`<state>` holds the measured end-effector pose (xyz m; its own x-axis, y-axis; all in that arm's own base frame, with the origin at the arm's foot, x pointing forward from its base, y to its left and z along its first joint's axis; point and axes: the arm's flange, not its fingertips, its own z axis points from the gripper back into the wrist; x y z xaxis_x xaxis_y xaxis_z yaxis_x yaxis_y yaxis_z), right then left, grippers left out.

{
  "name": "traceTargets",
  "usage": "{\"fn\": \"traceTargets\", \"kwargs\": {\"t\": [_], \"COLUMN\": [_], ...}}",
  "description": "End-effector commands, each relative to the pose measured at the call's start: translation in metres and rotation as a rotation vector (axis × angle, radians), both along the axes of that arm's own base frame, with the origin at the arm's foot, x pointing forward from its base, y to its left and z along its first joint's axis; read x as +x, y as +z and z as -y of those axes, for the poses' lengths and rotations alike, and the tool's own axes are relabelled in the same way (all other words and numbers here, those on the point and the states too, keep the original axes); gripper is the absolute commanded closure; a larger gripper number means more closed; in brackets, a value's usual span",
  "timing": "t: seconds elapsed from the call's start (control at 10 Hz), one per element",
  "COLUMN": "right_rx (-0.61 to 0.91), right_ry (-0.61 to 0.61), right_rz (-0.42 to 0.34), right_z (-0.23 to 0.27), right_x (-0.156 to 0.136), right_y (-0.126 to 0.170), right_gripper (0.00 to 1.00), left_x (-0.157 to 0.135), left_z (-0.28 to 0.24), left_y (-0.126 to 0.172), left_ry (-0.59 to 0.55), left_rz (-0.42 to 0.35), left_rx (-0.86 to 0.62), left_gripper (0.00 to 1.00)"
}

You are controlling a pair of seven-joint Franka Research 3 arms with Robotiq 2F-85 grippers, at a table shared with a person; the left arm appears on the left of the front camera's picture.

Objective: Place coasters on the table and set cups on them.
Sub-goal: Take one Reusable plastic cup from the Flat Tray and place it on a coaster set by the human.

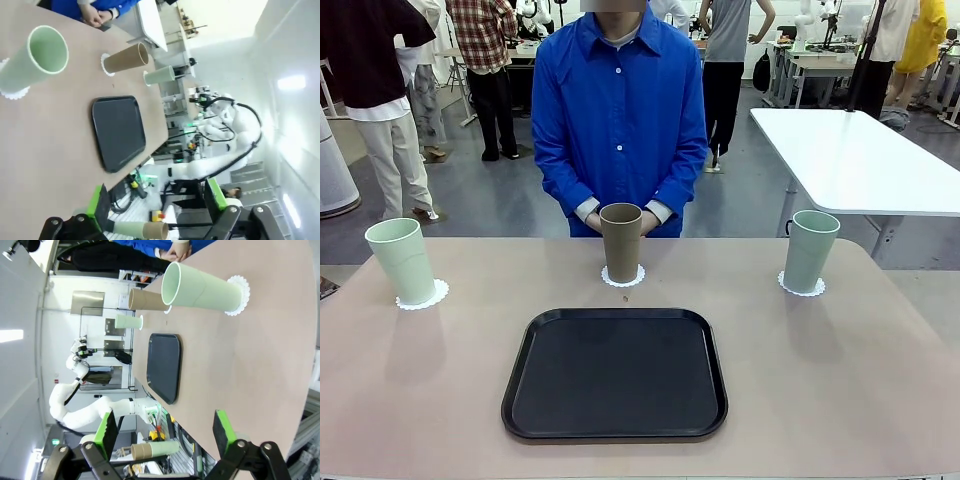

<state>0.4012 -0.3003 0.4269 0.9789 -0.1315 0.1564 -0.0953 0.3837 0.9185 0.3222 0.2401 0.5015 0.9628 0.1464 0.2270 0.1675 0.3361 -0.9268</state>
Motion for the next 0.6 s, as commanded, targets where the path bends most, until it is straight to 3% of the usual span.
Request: {"fn": "traceTargets", "kwargs": {"t": [0.0,0.2,0.5], "right_rx": [-0.006,-0.006,-0.006], "right_ry": [-0.004,-0.004,-0.004], "right_rz": [-0.009,-0.009,-0.009], "right_z": [-0.001,-0.001,-0.001], "right_x": [0.001,0.001,0.001], "right_y": [0.001,0.001,0.001], "right_gripper": [0.00,0.00,0.00], "left_x": [0.018,0.025,0.027], "left_z": [-0.036,-0.057,-0.080], "left_y": [-0.009,-0.020,-0.044], "left_ry": [-0.028,-0.065,-0.111], "left_rz": [-0.004,-0.016,0.034], "left_rx": [0.028,0.068,0.010], "left_gripper": [0.00,0.00,0.00]}}
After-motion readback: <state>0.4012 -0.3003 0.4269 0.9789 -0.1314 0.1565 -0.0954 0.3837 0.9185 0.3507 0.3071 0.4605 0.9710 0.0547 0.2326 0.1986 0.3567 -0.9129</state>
